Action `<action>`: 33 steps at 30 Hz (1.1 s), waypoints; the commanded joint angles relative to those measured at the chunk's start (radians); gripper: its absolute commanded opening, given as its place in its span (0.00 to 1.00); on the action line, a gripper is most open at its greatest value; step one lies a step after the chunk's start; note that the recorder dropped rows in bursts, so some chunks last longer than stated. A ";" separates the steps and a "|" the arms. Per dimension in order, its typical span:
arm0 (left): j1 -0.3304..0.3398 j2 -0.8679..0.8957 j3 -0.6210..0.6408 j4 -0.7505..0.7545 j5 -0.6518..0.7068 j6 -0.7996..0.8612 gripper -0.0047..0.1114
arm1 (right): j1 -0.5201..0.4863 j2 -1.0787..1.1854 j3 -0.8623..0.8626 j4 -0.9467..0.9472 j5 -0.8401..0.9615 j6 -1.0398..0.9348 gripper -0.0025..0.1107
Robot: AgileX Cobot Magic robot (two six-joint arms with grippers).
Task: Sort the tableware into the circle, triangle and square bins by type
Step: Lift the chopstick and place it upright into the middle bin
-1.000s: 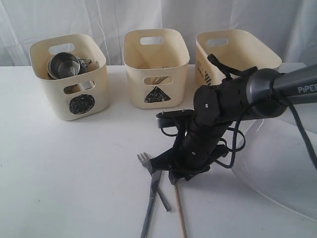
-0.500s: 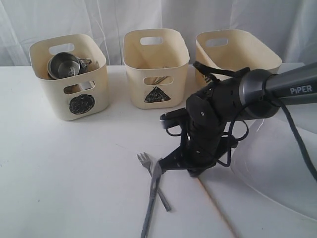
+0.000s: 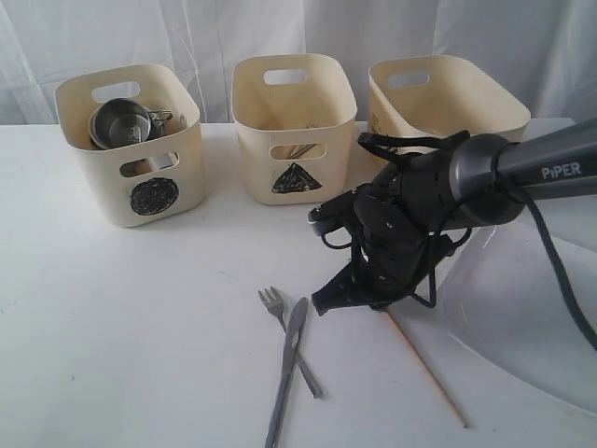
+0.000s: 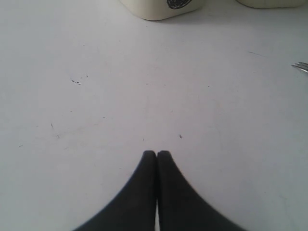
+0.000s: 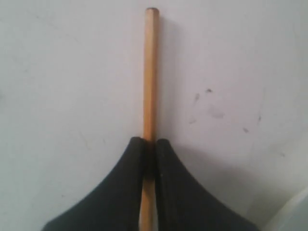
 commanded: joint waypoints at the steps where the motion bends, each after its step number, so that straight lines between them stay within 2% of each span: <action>1: 0.005 -0.004 0.011 -0.005 0.023 0.000 0.04 | -0.004 0.027 0.018 0.032 -0.030 0.006 0.02; 5: 0.005 -0.004 0.011 -0.005 0.023 0.000 0.04 | -0.004 -0.059 -0.003 0.034 0.009 -0.009 0.02; 11: 0.005 -0.004 0.011 -0.005 0.023 0.000 0.04 | -0.004 -0.166 -0.008 0.034 -0.030 -0.022 0.02; 14: 0.005 -0.004 0.011 -0.005 0.023 0.000 0.04 | -0.004 -0.188 -0.008 0.110 -0.040 -0.024 0.02; 17: 0.005 -0.004 0.011 -0.005 0.023 0.000 0.04 | -0.004 -0.267 -0.008 0.234 -0.166 -0.156 0.02; 21: 0.005 -0.004 0.011 -0.005 0.023 0.000 0.04 | -0.022 -0.298 -0.037 0.224 -0.275 -0.165 0.02; 28: 0.005 -0.004 0.011 -0.005 0.023 0.000 0.04 | -0.166 -0.290 -0.051 0.228 -0.747 0.109 0.02; 33: 0.005 -0.004 0.011 -0.005 0.023 0.000 0.04 | -0.268 -0.266 -0.052 0.228 -0.849 0.221 0.02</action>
